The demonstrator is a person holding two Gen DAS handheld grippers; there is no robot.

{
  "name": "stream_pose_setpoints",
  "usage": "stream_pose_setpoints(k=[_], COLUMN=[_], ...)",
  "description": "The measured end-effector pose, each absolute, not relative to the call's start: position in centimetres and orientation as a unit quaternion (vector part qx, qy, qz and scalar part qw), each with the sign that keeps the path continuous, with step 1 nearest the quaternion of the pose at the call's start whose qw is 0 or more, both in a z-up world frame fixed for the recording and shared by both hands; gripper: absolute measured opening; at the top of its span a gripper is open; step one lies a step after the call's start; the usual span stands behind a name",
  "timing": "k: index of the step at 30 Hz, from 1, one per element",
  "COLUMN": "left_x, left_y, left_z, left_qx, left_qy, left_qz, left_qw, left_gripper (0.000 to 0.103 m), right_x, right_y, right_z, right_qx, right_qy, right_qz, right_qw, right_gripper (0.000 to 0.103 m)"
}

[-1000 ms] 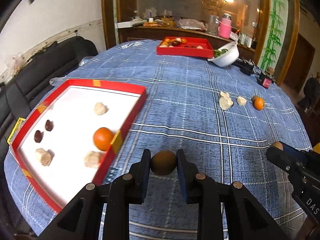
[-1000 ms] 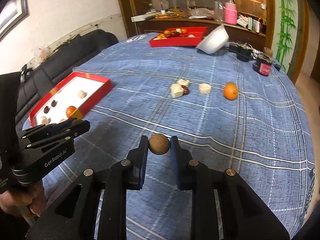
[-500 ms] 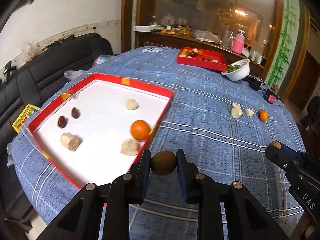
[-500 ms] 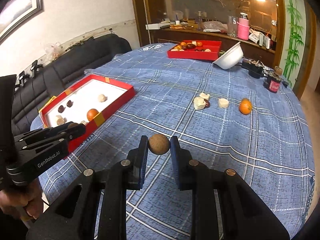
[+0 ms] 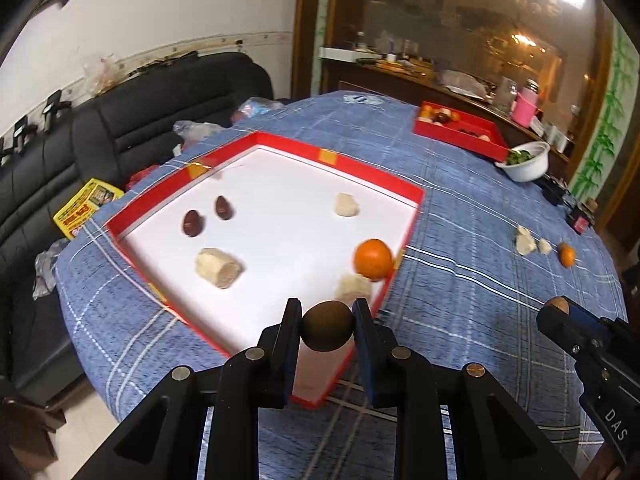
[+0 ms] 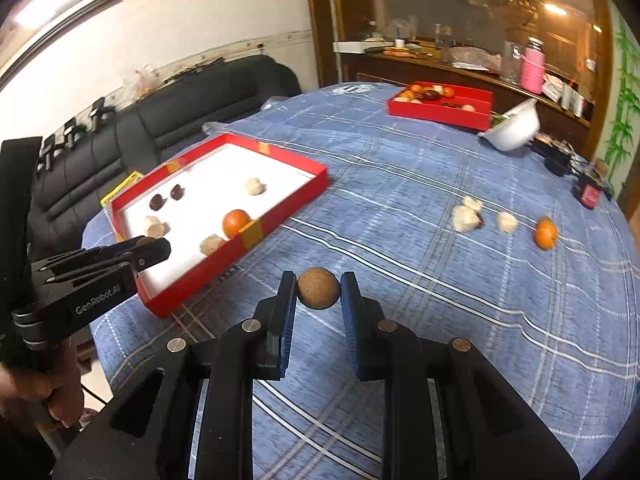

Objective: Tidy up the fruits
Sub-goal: 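Carry both brown balls with both tools over the red-rimmed tray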

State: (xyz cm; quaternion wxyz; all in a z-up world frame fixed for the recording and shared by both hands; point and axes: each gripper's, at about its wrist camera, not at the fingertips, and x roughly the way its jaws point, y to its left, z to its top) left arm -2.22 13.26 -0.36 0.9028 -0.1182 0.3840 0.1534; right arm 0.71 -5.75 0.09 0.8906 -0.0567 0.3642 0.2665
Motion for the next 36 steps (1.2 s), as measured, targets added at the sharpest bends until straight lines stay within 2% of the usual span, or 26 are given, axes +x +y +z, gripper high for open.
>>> stream_pose_setpoints(k=[16, 36], left_x=[-0.5, 5.9], left_y=[18.2, 23.6], left_z=[-0.9, -1.1], left_qx=[-0.135, -0.136], left_qy=[0.388, 0.394], left_qz=[0.200, 0.240], left_qw=[0.889, 0.876], left_gripper=[0.025, 0.025], right_x=[2.8, 8.7], right_y=[2.1, 10.3], right_z=[1.7, -2.4], right_qx=[-0.081, -0.083], right_qy=[0.345, 0.392], right_qz=[0.324, 0.333], right_qw=[0.877, 0.854], right_gripper=[0.022, 0.022])
